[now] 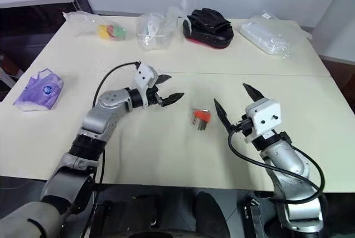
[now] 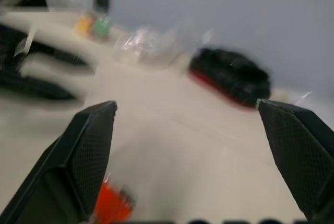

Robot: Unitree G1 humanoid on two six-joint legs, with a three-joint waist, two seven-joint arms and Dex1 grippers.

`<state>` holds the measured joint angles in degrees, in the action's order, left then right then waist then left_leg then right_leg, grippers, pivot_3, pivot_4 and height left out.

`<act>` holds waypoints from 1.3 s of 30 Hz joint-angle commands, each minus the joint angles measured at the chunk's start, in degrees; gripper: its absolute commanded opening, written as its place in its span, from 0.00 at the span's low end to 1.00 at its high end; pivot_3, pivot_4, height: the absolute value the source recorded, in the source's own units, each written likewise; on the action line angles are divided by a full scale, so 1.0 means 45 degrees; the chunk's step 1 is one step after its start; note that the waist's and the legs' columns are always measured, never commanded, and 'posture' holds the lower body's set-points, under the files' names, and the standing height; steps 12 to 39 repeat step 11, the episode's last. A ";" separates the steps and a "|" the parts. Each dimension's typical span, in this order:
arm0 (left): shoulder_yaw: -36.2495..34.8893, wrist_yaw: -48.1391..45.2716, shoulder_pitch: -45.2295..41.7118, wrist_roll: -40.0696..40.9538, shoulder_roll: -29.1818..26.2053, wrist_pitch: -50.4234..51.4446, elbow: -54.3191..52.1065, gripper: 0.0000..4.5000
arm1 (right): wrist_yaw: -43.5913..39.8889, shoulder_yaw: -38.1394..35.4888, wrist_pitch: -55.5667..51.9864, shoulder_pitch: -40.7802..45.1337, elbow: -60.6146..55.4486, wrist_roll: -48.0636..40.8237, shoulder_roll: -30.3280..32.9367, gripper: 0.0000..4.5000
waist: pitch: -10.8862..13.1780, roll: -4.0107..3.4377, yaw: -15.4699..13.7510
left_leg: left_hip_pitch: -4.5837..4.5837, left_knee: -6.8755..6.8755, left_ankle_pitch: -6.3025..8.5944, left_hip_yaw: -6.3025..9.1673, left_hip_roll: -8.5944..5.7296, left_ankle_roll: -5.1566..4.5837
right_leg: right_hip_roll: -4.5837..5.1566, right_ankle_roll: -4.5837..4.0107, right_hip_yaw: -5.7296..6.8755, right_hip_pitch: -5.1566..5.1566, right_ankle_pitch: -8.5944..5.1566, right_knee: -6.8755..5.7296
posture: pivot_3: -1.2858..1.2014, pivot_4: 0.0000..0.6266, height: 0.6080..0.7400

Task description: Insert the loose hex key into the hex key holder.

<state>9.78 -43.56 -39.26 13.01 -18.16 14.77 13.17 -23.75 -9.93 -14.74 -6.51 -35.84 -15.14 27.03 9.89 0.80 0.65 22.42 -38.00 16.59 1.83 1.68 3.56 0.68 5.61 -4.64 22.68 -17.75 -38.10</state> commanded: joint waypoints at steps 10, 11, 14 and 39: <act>-0.0777 -0.4664 0.1274 0.2511 -0.3545 0.2194 -0.3334 0.99 | -0.4567 -0.3861 -0.5039 -0.1935 -0.1498 -0.3080 0.5921 1.00 | 0.0008 0.0000 0.0064 | -0.0015 0.0002 0.0005 0.0010 0.0016 -0.0009 | -0.0019 -0.0002 0.0005 -0.0011 -0.0001 -0.0010 | 0.52 0.24 1.00; -0.0796 -0.4766 0.1329 0.2621 -0.3665 0.2352 -0.3487 0.99 | -0.4706 -0.3988 -0.5133 -0.1997 -0.1562 -0.3100 0.6112 1.00 | 0.0008 0.0000 0.0064 | -0.0014 -0.0002 0.0005 0.0012 0.0016 -0.0009 | -0.0019 -0.0002 0.0006 -0.0013 -0.0001 -0.0005 | 0.52 0.24 1.00; -0.0796 -0.4766 0.1329 0.2621 -0.3665 0.2352 -0.3487 0.99 | -0.4706 -0.3988 -0.5133 -0.1997 -0.1562 -0.3100 0.6112 1.00 | 0.0008 0.0000 0.0064 | -0.0014 -0.0002 0.0005 0.0012 0.0016 -0.0009 | -0.0019 -0.0002 0.0006 -0.0013 -0.0001 -0.0005 | 0.52 0.24 1.00; -0.0796 -0.4766 0.1329 0.2621 -0.3665 0.2352 -0.3487 0.99 | -0.4706 -0.3988 -0.5133 -0.1997 -0.1562 -0.3100 0.6112 1.00 | 0.0008 0.0000 0.0064 | -0.0014 -0.0002 0.0005 0.0012 0.0016 -0.0009 | -0.0019 -0.0002 0.0006 -0.0013 -0.0001 -0.0005 | 0.52 0.24 1.00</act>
